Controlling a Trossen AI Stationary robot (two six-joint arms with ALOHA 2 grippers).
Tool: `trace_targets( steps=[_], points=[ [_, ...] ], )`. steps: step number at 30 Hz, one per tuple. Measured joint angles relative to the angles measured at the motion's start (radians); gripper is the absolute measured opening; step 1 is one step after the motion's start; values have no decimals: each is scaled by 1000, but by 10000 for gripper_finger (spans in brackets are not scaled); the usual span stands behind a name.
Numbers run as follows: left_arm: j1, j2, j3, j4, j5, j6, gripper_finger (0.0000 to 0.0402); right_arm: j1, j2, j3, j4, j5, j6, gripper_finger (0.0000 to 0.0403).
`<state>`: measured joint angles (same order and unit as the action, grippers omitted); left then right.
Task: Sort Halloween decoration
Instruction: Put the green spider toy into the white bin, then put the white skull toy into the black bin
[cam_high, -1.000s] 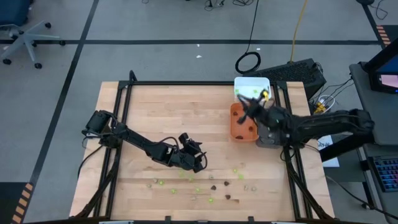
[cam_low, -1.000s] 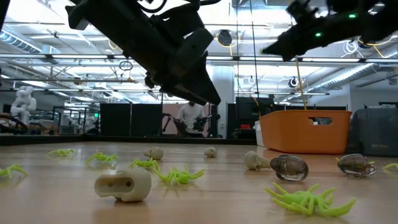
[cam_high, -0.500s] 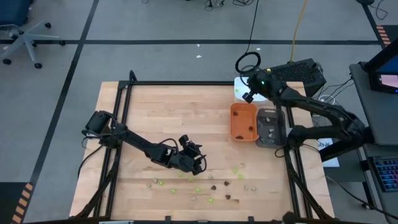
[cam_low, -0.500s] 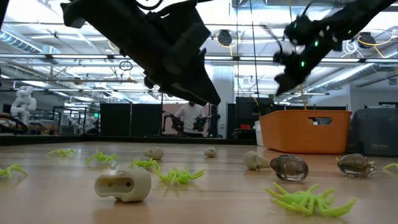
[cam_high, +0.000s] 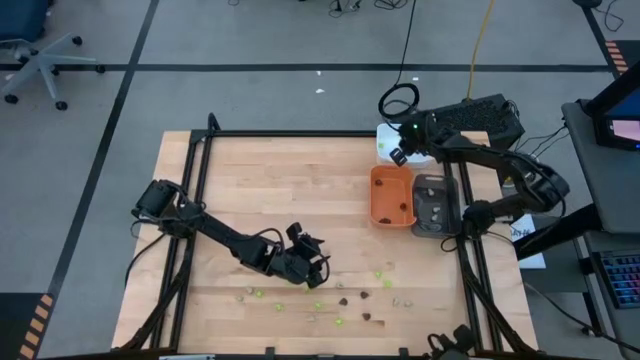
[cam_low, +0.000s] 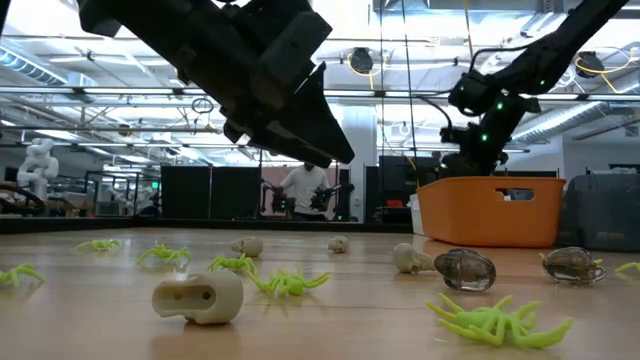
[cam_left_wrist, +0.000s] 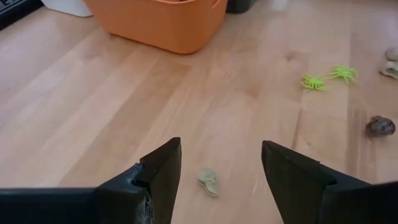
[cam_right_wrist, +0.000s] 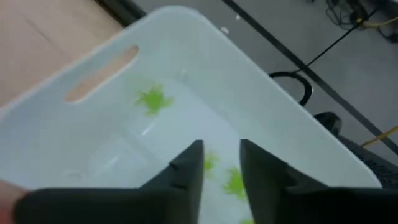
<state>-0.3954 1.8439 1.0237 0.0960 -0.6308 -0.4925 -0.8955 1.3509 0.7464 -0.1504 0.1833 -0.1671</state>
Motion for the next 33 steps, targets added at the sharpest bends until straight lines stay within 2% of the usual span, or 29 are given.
trace_targets(
  steps=[5, 9, 12, 17, 21, 25, 29, 33],
  points=[
    [-7, 0, 0, 0, 0, -24, 223, 40, -177, 0, -69, -26, 27, 170],
    [-19, 0, 0, 0, 0, -25, 223, 146, -403, 0, -167, -206, 73, 191],
    [-25, 0, 0, 0, 0, -25, 223, 281, -548, 0, -206, -285, 135, 189],
    [-26, 0, 0, 0, -3, -22, 223, 575, -683, -13, -235, -284, 226, 176],
    [-44, -5, 0, 0, -7, -22, 223, 799, -702, -87, -176, -203, 237, 172],
    [-78, -20, 0, -12, -8, -17, 223, 969, -662, -197, -78, -117, 235, 172],
    [-115, -41, 1, -21, -26, -15, 223, 1084, -569, -278, 102, -70, 233, 171],
    [-141, -53, 1, -41, -60, -22, 223, 1147, -420, -293, 247, -49, 200, 171]
  ],
)
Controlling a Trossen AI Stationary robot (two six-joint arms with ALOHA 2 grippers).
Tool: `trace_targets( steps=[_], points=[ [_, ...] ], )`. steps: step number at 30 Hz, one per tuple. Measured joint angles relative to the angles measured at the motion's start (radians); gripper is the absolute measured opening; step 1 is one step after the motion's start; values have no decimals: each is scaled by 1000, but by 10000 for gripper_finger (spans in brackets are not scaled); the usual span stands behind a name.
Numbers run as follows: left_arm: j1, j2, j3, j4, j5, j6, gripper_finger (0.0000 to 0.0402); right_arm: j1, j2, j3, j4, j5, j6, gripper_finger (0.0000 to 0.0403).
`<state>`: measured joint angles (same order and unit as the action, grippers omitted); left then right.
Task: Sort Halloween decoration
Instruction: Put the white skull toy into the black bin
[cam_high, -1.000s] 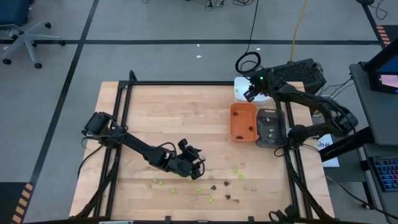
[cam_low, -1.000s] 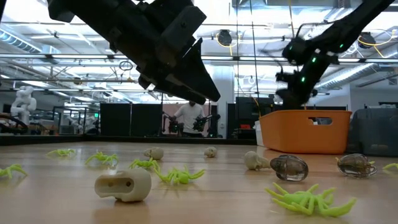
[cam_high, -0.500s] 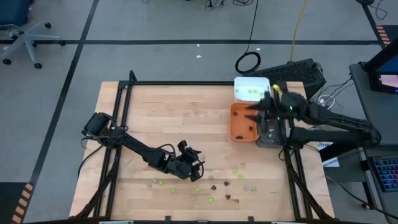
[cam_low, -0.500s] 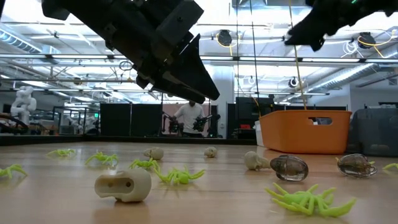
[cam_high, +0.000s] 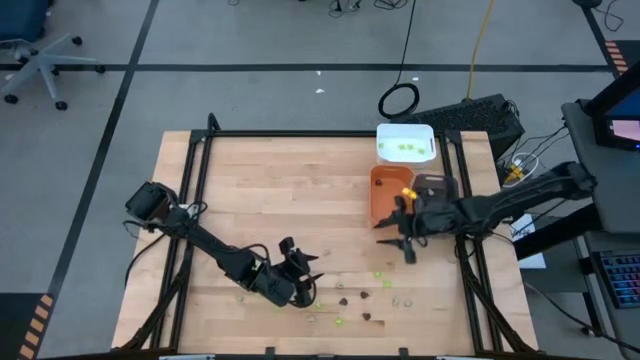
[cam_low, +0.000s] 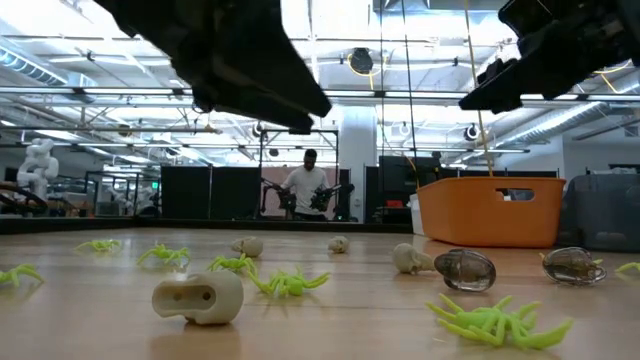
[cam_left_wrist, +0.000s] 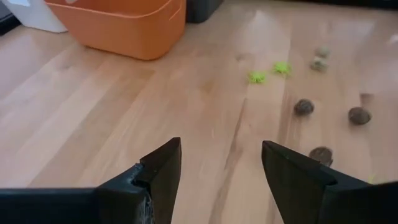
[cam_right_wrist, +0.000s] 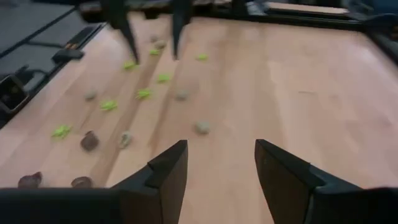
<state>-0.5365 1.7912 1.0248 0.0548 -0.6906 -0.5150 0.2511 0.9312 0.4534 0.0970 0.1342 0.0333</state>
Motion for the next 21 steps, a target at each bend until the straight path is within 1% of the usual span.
trace_targets(
  steps=[2, 4, 9, 16, 21],
  points=[
    [-10, -3, 0, -8, -12, -1, 223, 12, 96, 2, 81, -1, -21, 171],
    [-11, -6, 0, -16, -17, -11, 223, 14, 197, 13, 126, -2, -28, 171],
    [-12, -6, 0, -37, -17, -30, 223, 9, 445, 91, 233, -3, -71, 171],
    [-16, -6, 0, -93, -17, -36, 223, -15, 701, 263, 242, -10, -107, 171],
    [-18, -6, 0, -166, -18, -76, 223, -30, 835, 361, 246, -88, -129, 171]
  ],
)
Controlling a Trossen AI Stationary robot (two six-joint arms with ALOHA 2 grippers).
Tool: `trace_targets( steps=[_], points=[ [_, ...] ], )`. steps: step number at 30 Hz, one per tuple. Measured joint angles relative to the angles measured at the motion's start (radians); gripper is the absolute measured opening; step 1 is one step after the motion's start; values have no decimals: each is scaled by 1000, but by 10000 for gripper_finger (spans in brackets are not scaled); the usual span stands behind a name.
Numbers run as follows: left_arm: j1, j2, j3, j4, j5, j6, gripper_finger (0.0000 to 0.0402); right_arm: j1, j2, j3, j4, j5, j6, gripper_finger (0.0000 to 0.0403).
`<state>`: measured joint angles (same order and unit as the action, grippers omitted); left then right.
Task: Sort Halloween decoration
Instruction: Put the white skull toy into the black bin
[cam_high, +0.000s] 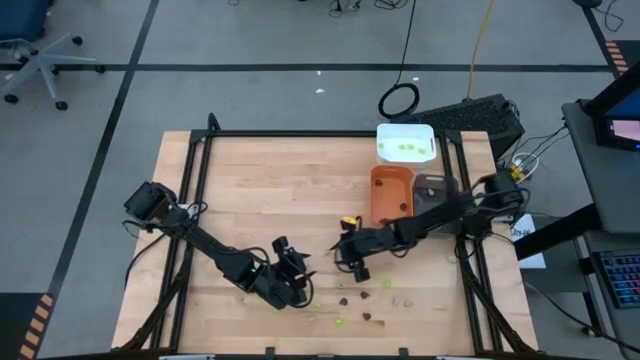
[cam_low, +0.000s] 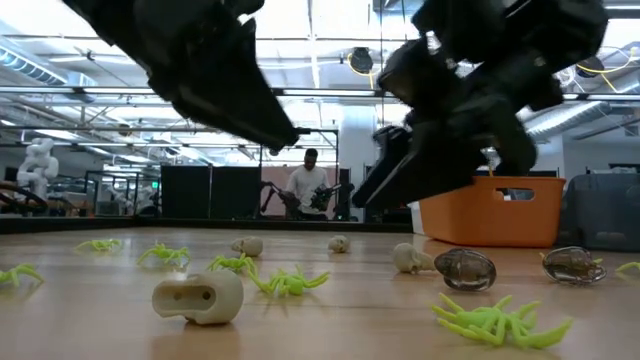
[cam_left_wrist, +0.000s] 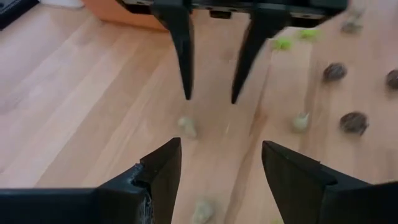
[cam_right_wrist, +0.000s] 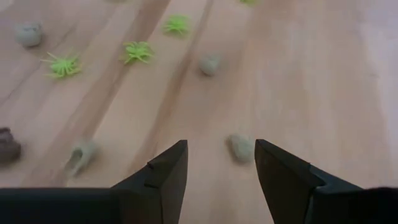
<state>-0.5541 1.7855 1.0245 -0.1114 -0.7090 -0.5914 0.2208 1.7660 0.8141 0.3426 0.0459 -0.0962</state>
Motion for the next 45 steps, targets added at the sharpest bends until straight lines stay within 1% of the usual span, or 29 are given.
trace_targets(
  steps=[4, 7, 12, 15, 20, 27, 28, 30, 33, 36, 43, 45],
  points=[
    [-5, 0, 0, -69, -3, -30, 223, -15, 86, 54, -2, 2, -34, 171],
    [-10, 0, -1, -111, -3, -55, 223, -26, 126, 80, -3, 2, -44, 171],
    [-20, 0, -1, -148, -7, -67, 223, -47, 164, 100, 2, 0, -47, 171],
    [-25, 0, -1, -162, -11, -86, 223, -58, 166, 101, -28, -5, -36, 162],
    [-34, 0, -1, -191, -33, -111, 223, -63, 171, 102, -67, -12, -22, 119],
    [-35, 0, -1, -189, -37, -110, 223, -61, 174, 102, -70, -6, -25, 32],
    [-35, 0, -1, -187, -37, -111, 223, -61, 171, 101, -72, 1, -27, 23],
    [-36, 0, -1, -182, -37, -110, 223, -56, 170, 101, -72, 10, -29, 19],
    [-37, 0, -1, -169, -37, -110, 223, -38, 140, 98, -96, 20, -31, 19],
    [-38, 0, -1, -152, -37, -107, 223, -16, 82, 93, -151, 17, -30, 20],
    [-37, 0, -1, -120, -41, -66, 223, 54, -146, 95, -336, 8, 10, 16],
    [-37, 0, -1, -108, -42, -46, 223, 80, -210, 88, -359, 11, 7, 13]
  ],
)
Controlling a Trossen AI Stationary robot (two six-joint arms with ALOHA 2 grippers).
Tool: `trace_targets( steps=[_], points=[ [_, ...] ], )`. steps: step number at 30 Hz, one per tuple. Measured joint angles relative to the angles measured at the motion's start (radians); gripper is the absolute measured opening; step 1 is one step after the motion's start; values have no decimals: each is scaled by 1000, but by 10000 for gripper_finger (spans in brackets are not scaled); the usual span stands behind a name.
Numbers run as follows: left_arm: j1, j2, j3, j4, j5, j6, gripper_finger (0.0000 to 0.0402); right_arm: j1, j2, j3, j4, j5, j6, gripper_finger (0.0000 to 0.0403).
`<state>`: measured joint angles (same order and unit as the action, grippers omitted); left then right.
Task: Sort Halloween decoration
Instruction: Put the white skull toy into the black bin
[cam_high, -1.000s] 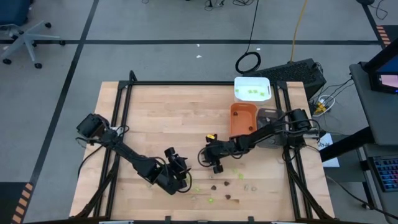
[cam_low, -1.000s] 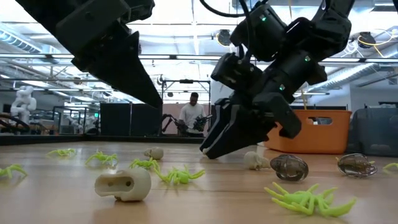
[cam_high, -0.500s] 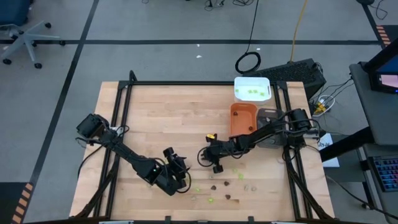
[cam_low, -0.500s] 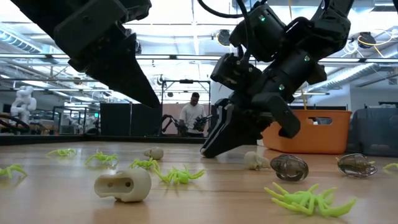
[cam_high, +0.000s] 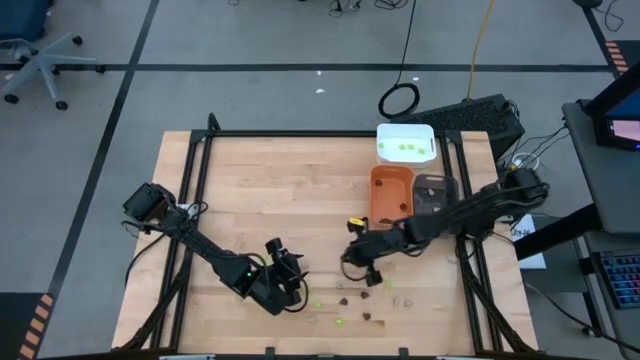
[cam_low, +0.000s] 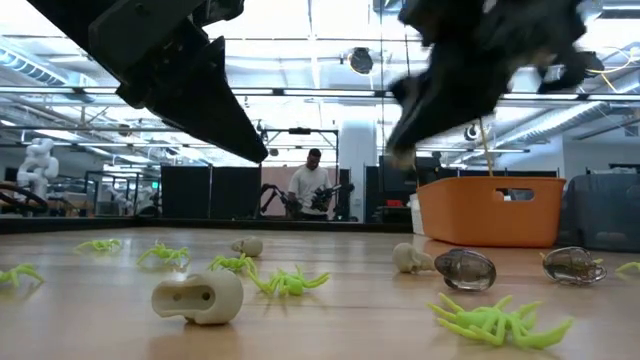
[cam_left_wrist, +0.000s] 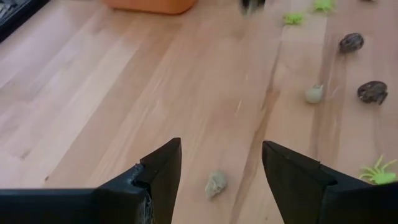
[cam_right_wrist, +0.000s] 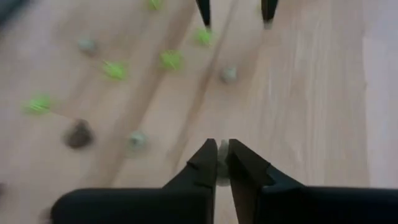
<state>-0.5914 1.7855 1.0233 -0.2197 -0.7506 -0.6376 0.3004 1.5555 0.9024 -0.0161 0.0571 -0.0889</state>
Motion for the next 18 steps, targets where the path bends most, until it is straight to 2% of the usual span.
trace_targets(
  steps=[2, 11, 18],
  points=[
    [2, 0, 0, 16, 0, 17, 223, 26, -65, -6, -5, 7, -22, 9],
    [3, 0, 0, 37, 0, 15, 223, 109, -290, -8, -107, 180, -163, 1],
    [7, 0, 0, 56, 2, 16, 223, 114, -379, -8, -178, 212, -216, 1]
  ],
)
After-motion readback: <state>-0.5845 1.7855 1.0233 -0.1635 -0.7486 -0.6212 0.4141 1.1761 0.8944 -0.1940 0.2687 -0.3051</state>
